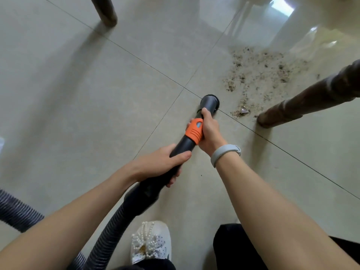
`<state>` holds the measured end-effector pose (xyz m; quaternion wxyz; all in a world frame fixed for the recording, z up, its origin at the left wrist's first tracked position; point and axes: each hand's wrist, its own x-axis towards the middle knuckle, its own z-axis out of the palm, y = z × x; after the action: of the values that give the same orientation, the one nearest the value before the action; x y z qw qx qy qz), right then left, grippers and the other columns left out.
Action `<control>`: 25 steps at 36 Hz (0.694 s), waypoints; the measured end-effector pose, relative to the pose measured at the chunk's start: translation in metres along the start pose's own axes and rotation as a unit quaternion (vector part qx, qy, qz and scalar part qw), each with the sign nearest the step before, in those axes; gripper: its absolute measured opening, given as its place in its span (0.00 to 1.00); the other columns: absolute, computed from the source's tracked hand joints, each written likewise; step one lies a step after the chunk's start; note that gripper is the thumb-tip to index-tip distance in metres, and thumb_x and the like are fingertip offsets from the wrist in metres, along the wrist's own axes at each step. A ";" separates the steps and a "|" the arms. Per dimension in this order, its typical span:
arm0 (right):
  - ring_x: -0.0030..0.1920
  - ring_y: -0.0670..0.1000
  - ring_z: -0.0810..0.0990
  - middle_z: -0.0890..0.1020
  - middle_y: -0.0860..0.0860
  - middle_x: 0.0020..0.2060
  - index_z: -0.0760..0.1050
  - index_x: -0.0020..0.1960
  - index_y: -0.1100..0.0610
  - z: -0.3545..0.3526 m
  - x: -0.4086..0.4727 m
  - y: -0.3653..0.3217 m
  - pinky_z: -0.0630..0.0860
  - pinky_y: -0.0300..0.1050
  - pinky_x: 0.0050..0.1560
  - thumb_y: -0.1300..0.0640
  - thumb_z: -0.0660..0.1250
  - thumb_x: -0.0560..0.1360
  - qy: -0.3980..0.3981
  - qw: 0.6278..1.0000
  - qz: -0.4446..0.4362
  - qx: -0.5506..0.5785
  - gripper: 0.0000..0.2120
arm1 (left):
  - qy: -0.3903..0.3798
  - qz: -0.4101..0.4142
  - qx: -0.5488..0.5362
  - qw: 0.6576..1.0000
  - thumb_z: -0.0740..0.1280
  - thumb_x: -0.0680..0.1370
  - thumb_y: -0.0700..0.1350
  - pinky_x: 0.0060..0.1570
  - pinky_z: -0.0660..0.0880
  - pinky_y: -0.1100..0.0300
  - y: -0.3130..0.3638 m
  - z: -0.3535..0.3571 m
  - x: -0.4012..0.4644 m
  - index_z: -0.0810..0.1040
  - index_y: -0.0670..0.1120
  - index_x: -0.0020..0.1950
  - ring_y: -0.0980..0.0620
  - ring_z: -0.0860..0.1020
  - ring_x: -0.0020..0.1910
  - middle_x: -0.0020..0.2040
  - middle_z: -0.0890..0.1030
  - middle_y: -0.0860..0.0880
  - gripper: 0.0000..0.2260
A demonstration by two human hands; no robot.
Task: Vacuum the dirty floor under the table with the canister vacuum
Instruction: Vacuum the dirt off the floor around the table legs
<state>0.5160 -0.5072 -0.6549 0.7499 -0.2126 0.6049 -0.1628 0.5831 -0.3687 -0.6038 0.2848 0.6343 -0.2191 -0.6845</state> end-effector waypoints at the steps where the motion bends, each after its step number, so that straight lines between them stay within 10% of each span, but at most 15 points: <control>1: 0.29 0.52 0.75 0.75 0.56 0.28 0.70 0.40 0.62 -0.007 -0.006 0.003 0.74 0.48 0.34 0.52 0.60 0.80 0.011 1.000 0.004 0.017 0.16 | -0.020 -0.005 0.022 1.000 0.61 0.81 0.50 0.27 0.73 0.57 0.000 0.002 -0.001 0.65 0.44 0.47 0.49 0.72 0.25 0.30 0.74 0.46 0.11; 11: 0.32 0.54 0.76 0.75 0.57 0.31 0.70 0.41 0.64 -0.057 -0.064 0.065 0.75 0.50 0.38 0.54 0.59 0.81 0.100 0.987 0.053 0.112 0.15 | -0.166 -0.073 0.181 0.967 0.60 0.82 0.51 0.29 0.72 0.57 -0.030 0.006 -0.023 0.65 0.44 0.48 0.50 0.72 0.21 0.23 0.74 0.50 0.11; 17: 0.30 0.53 0.77 0.75 0.57 0.33 0.68 0.51 0.65 -0.080 -0.061 0.060 0.75 0.46 0.33 0.57 0.61 0.79 0.160 0.983 0.026 0.081 0.10 | -0.125 -0.032 0.242 0.962 0.61 0.80 0.53 0.28 0.72 0.59 -0.032 0.030 -0.015 0.68 0.44 0.50 0.51 0.72 0.21 0.24 0.75 0.51 0.12; 25: 0.28 0.53 0.75 0.73 0.56 0.30 0.68 0.39 0.62 -0.065 -0.026 0.029 0.74 0.47 0.35 0.60 0.64 0.77 0.109 0.993 -0.003 0.041 0.10 | -0.039 0.013 0.206 0.978 0.62 0.80 0.52 0.25 0.70 0.60 -0.025 0.036 0.007 0.67 0.47 0.45 0.52 0.72 0.19 0.25 0.75 0.48 0.10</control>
<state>0.4470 -0.4769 -0.6598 0.6873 -0.1645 0.6749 -0.2123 0.5447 -0.3573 -0.6223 0.1481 0.6495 -0.3741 -0.6452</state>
